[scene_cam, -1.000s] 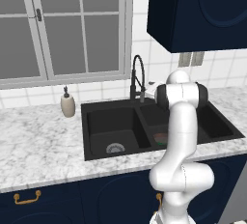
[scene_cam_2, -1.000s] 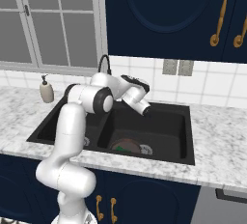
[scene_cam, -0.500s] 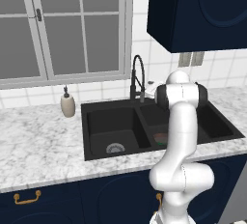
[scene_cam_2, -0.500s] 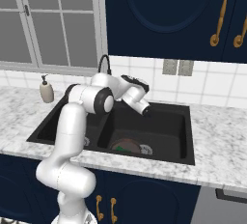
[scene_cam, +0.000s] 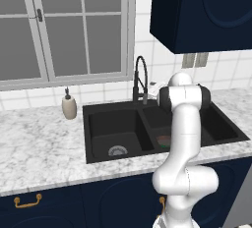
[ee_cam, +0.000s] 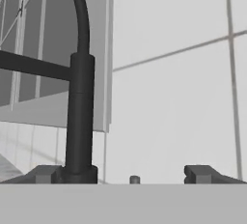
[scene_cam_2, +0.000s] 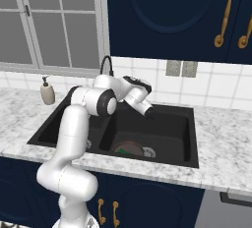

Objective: Pick the pan and sponge and place them into the sink. Then turn on the water.

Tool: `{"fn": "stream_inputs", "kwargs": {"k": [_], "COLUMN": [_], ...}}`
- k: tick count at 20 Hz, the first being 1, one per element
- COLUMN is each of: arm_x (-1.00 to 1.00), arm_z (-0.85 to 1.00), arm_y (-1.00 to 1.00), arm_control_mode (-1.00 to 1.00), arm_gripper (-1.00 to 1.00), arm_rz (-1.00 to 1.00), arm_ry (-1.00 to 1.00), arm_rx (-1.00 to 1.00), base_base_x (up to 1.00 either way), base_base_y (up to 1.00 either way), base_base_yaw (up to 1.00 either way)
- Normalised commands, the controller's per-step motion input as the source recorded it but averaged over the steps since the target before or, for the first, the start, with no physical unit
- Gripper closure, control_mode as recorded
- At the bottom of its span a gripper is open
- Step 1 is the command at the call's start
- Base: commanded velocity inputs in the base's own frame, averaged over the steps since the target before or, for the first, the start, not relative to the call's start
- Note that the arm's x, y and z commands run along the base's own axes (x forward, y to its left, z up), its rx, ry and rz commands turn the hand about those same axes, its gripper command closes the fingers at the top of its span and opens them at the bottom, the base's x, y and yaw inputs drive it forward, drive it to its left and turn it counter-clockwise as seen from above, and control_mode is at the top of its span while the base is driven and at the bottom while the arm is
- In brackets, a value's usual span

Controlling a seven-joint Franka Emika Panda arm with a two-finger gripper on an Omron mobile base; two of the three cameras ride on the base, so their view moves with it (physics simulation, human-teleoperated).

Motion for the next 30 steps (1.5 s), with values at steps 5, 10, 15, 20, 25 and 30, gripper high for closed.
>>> {"fn": "stream_inputs", "kwargs": {"k": [5, 10, 15, 20, 25, 30], "arm_x": [0.0, 0.0, 0.02, 0.03, 0.19, 0.19], "arm_z": [-0.09, -0.08, 0.0, 0.0, 0.0, 0.0], "arm_y": [-0.01, -0.03, -0.01, -0.01, 0.0, 0.0], "arm_control_mode": [-1.0, -1.0, -1.0, -1.0, -1.0, -1.0], "arm_gripper": [-1.0, -1.0, -1.0, -1.0, -1.0, -1.0], "arm_rz": [-0.03, -0.07, -0.08, -0.06, -0.03, 0.0], "arm_ry": [-0.01, -0.04, -0.02, 0.0, 0.0, 0.0], "arm_rx": [0.0, 0.0, -0.01, -0.03, -0.01, 0.0], "base_base_x": [0.0, 0.0, 0.0, 0.0, 0.0, 0.0], "base_base_y": [0.0, 0.0, 0.0, 0.0, 0.0, 0.0], "base_base_yaw": [0.0, 0.0, 0.0, 0.0, 0.0, 0.0]}}
